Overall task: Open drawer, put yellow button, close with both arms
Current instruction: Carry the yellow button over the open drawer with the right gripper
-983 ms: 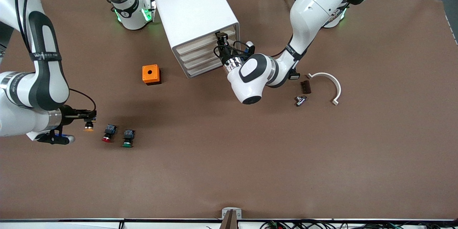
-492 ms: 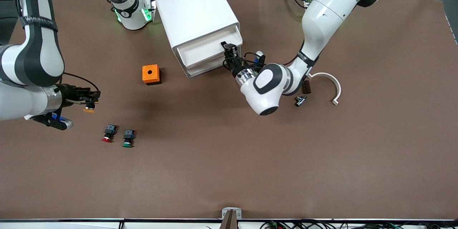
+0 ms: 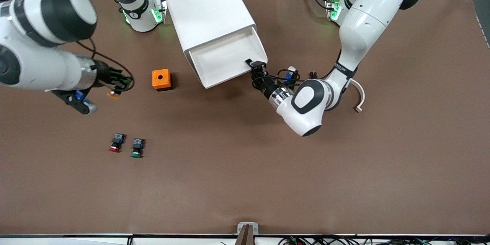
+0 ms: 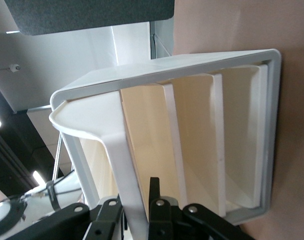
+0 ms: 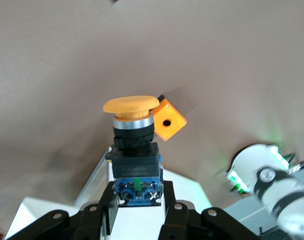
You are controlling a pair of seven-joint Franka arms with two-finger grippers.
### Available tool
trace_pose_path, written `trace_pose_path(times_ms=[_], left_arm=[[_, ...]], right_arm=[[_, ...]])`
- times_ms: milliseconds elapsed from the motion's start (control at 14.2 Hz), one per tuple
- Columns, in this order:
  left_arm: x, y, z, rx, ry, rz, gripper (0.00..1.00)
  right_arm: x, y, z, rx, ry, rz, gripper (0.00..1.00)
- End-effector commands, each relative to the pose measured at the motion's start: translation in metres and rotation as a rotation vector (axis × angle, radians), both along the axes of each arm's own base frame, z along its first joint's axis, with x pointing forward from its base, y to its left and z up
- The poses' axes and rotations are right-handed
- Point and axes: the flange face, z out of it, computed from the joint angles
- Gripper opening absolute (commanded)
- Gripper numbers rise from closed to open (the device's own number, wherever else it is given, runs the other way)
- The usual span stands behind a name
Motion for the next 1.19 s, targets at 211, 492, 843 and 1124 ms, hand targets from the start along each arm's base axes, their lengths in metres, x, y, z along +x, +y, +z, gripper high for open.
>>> trace_pose_path(times_ms=[211, 492, 843, 1124], left_arm=[[0.008, 0.006, 0.001, -0.017, -0.008, 0.023, 1.0], [0.016, 0.005, 0.012, -0.174, -0.143, -0.011, 1.0], [0.048, 0.026, 0.034, -0.383, -0.418, -0.07, 1.0], [0.072, 0.041, 0.063, -0.535, -0.723, -0.256, 1.0]], right_arm=[[-0.038, 0.103, 0.003, -0.08, -0.063, -0.169, 0.0], [-0.06, 0.172, -0.012, -0.066, -0.101, -0.303, 0.0], [-0.085, 0.227, -0.027, -0.059, -0.145, -0.463, 0.0], [-0.117, 0.269, -0.052, -0.056, -0.173, -0.557, 0.0]])
